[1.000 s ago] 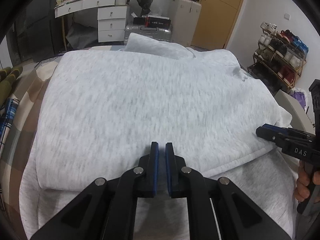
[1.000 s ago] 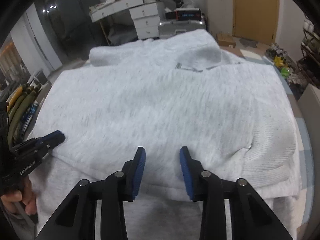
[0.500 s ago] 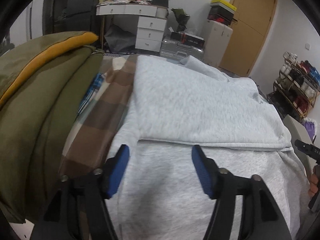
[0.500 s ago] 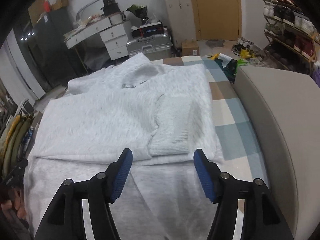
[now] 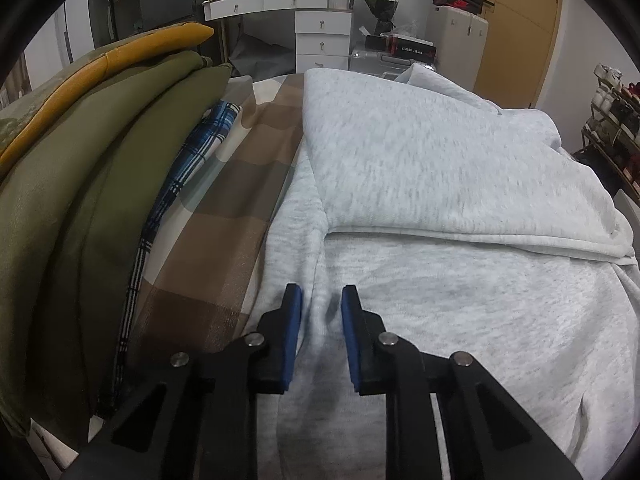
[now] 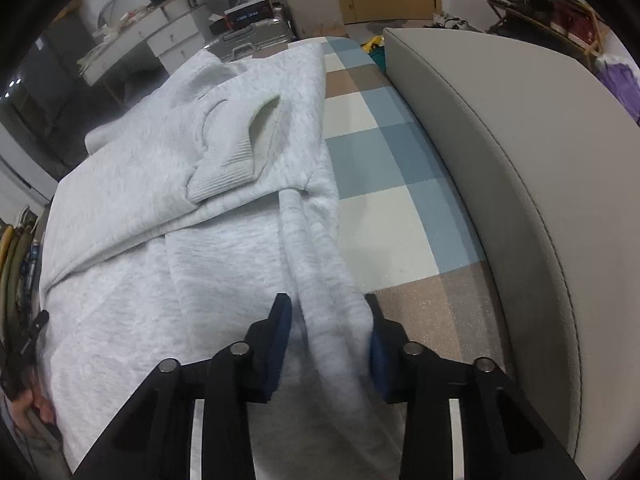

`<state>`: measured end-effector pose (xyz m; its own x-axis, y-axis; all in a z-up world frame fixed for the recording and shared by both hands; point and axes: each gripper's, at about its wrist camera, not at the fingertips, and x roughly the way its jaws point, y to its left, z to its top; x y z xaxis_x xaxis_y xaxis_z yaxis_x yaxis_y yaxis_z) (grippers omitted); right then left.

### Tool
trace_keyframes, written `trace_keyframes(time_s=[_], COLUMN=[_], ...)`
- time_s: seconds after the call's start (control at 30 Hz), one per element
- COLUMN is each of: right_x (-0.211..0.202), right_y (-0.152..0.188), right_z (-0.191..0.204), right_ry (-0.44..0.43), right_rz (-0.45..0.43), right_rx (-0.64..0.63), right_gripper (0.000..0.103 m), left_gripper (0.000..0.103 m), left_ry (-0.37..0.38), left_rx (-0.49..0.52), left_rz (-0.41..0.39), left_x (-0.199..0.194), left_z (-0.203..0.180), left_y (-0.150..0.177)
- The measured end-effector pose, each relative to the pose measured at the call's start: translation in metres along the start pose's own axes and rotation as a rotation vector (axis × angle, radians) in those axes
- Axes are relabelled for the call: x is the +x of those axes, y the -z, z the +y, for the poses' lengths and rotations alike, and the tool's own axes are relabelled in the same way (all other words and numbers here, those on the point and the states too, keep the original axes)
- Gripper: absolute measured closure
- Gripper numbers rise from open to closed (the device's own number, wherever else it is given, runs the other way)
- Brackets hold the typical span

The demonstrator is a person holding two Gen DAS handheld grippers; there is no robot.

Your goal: Fold large clothes

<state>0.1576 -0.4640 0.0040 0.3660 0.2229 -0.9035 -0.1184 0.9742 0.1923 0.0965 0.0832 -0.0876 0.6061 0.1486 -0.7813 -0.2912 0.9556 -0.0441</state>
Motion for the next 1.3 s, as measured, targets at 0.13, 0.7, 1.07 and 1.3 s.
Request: trace_keyframes(time_s=[0.13,0.7,1.07,1.3], right_x=[-0.006,-0.056,0.05,-0.003], right_y=[0.017,-0.028,-0.09,-0.085], right_z=[0.003,0.04,0.036,0.057], right_ry=[-0.001,-0.12,-0.148,-0.104], right_rz=[-0.003,-0.232,-0.109,-0.331], right_rx=[-0.057,0.015,0.161,-0.028], right_gripper=[0.086,0.041,0.064,0.097], left_gripper=[0.096,0.047,0.047,0.047], left_ry=[-0.022,0.213,0.305,0.298], left_rx=[0.012,-0.086,-0.044,-0.095], left_rz=[0.003,-0.133,-0.074,-0.071], left_x=[-0.009,-0.031,0.043,0.04], left_z=[0.004,-0.023,-0.059,-0.048], left_y=[0.011,-0.041,-0.062,-0.061])
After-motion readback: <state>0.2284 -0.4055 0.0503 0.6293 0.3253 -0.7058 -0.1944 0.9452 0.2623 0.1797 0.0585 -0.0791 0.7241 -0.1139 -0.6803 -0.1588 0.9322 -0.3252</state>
